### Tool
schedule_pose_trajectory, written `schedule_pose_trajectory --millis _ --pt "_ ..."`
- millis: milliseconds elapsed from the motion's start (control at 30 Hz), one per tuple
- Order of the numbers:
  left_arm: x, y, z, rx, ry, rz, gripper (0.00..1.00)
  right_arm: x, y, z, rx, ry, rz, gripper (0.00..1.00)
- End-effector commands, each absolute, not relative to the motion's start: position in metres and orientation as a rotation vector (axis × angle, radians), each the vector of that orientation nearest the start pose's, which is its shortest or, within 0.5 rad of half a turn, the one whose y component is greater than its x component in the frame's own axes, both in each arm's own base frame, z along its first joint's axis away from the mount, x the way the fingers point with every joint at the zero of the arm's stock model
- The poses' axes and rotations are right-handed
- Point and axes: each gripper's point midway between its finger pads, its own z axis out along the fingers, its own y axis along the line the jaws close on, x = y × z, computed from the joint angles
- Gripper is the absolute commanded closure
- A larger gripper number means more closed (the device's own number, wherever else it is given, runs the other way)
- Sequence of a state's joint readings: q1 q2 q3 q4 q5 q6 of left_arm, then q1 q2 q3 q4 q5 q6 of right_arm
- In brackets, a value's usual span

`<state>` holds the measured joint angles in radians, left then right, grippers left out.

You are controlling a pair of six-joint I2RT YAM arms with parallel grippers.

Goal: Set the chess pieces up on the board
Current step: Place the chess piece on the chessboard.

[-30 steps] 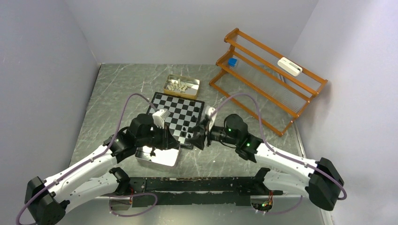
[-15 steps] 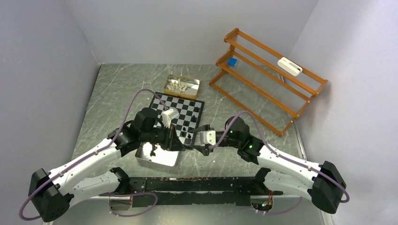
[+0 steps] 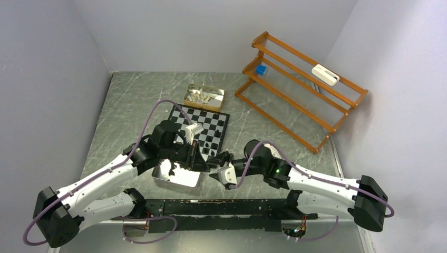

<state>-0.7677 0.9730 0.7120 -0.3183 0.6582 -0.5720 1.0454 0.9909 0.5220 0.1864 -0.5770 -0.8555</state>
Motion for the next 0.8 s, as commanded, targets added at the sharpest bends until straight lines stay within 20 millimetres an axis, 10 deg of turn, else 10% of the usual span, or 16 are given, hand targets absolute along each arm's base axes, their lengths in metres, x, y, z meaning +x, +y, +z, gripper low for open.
schedule_pose_trajectory --millis 0,767 --pt "0.104 -0.284 0.200 0.714 2.263 -1.479 0.94 0.118 0.335 0.199 -1.689 0.671 0.579 0.47" --pt "0.112 -0.290 0.199 0.672 2.344 -1.456 0.86 0.102 0.333 0.175 -1.731 0.687 0.598 0.86"
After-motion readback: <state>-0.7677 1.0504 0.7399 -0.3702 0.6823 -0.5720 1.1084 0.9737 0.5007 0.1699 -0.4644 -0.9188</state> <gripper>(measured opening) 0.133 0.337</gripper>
